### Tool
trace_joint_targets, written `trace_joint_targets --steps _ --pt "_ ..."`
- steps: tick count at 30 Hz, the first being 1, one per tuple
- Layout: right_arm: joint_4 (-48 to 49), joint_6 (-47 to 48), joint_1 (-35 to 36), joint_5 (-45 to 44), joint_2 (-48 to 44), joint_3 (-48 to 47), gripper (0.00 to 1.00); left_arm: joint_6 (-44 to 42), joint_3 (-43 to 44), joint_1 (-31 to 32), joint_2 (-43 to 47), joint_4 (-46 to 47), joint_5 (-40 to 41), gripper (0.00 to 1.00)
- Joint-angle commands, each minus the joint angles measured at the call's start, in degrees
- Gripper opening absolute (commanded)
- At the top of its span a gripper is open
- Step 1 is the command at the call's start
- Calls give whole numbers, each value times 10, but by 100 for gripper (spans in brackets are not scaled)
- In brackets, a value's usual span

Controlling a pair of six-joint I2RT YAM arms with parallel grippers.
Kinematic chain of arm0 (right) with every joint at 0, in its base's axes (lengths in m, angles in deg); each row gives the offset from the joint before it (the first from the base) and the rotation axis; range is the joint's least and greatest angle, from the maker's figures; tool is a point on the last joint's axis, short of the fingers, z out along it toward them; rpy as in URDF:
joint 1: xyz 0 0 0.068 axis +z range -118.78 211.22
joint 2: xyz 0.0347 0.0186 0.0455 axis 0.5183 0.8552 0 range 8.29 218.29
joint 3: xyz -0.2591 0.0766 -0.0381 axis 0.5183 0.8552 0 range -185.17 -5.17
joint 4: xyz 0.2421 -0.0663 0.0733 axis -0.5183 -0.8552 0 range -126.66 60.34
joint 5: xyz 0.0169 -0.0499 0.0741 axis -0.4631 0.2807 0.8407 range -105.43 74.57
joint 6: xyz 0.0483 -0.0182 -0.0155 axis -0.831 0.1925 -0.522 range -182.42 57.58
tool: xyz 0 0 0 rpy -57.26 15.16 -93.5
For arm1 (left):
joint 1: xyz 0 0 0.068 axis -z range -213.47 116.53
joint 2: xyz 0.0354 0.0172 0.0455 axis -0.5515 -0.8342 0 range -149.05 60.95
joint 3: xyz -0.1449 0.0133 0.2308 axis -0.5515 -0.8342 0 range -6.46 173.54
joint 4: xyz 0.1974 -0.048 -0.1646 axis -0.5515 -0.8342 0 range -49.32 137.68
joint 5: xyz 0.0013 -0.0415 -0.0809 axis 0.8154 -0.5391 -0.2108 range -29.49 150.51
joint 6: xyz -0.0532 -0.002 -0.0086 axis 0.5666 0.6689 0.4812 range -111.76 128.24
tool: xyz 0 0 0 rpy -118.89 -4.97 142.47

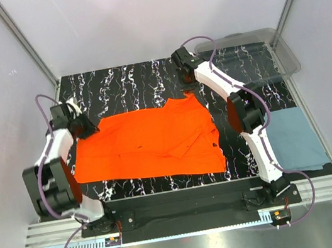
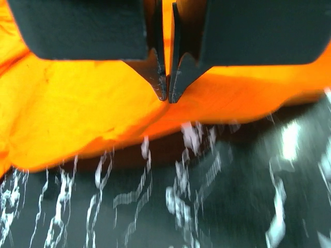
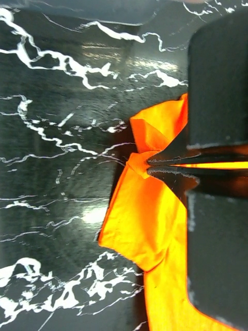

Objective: Fold and stack the t-shirts
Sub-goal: Fold the tshirt

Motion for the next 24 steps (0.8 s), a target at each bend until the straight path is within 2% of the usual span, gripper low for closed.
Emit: trace_joint_targets --steps 1,2,3,7,9,10,12,13,14,16,17,24 --pt "10 -17 -2 24 -52 17 0 73 -74 19 84 10 55 10" --pt "11 -22 -2 28 -56 28 0 106 -117 30 105 11 79 15" --pt "13 -23 -2 32 -59 33 0 125 -140 34 150 12 90 25" --pt "21 -30 -2 45 -70 59 0 155 -219 44 258 11 109 29" --pt "25 -30 -3 48 -75 65 0 136 -206 41 283 -14 130 30" --pt "25 -30 -4 48 -76 69 0 125 -178 41 275 -21 136 32" --pt "25 -28 -7 50 -81 73 0 117 -154 40 237 -11 125 50" --pt "26 -28 -7 50 -82 75 0 116 -122 40 216 -12 111 54" --pt "28 -28 -8 50 -82 77 0 123 -99 41 162 -24 92 54" --pt "28 -30 -10 53 -83 81 0 134 -46 51 108 -58 79 53" --pt "29 -31 -11 57 -83 82 0 152 -34 55 66 -70 91 53" --pt "34 -38 -15 67 -90 89 0 246 24 77 -24 -134 194 50"
